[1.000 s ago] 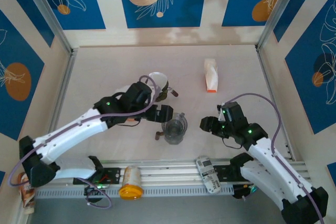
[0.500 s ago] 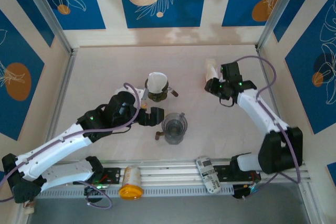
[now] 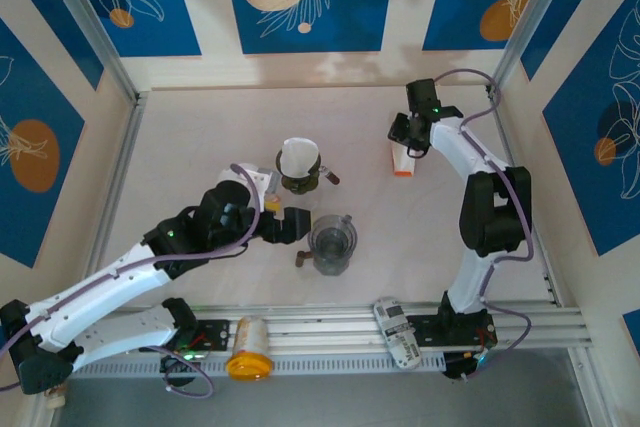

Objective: Place the coffee filter in the dripper

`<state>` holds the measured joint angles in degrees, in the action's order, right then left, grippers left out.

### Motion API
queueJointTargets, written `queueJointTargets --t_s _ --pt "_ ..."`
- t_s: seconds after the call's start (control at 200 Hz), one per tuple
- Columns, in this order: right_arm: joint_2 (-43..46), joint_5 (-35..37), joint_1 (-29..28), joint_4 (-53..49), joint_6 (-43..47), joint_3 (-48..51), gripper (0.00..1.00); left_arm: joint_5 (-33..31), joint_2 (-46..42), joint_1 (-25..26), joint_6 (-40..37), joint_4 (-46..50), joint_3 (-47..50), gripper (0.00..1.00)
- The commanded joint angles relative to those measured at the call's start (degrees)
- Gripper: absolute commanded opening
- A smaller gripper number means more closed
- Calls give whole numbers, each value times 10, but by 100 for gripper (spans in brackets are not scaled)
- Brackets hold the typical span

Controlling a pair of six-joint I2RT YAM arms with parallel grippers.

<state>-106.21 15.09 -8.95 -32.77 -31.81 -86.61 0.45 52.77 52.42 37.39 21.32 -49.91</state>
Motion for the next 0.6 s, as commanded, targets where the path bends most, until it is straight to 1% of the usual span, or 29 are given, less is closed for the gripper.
queueJointTargets --t_s 0.0,0.165,0.335,0.505,0.595 --pt "-27 9 8 -21 -7 -44 38 17 -11 5 2 -32 13 100" --pt "-63 6 11 -36 -20 -86 37 14 -15 5 1 -32 17 100" --pt "-78 5 8 -44 -24 -104 35 11 -17 5 1 -31 16 100" --pt "-85 13 3 -51 -19 -111 28 9 -21 6 1 -29 18 100" --pt "-86 18 2 -55 -18 -108 22 8 -24 5 4 -28 21 100"
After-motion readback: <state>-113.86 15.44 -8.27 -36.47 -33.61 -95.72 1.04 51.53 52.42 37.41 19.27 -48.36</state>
